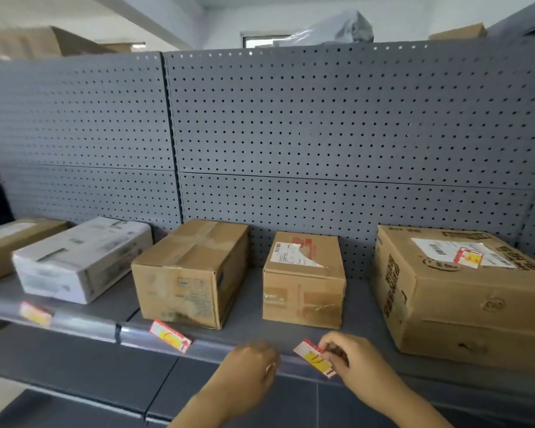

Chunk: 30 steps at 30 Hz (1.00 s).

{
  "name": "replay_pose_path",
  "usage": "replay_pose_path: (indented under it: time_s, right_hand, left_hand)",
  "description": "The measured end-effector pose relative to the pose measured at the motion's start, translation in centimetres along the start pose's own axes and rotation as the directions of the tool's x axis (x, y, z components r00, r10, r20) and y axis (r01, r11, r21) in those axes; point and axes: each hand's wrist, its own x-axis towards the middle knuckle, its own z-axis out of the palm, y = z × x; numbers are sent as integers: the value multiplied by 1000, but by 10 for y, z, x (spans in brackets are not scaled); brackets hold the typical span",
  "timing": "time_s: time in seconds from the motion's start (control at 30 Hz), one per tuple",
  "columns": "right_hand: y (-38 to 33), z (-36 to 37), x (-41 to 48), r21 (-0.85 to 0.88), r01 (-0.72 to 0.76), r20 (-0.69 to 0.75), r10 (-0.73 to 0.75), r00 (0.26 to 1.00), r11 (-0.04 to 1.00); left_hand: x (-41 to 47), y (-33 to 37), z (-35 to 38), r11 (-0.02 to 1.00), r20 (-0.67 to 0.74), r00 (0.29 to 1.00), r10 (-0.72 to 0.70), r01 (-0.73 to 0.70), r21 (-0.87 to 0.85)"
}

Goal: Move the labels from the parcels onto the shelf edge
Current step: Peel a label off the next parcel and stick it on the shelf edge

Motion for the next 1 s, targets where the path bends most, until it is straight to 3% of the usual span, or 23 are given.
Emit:
replay_pose_path:
  time_s: [0.2, 0.53, 0.77, 1.0]
  right_hand:
    - [-6, 11, 20, -18, -2, -33, 2, 999, 1000]
    - [-12, 30, 35, 7, -9, -109, 10, 994, 1000]
    - [-17, 38, 36, 22, 3, -239, 2, 971, 1000]
    - [-18, 52, 33, -134, -27, -101, 13, 995, 991]
  left_hand:
    - [8, -24, 17, 999, 46, 998, -33, 32, 23]
    - [14, -27, 22, 996, 89, 996, 29, -36, 80]
    - [12, -29, 21, 992, 141, 987, 76, -89, 87]
    - [8, -32, 21, 990, 124, 985, 118, -126, 59]
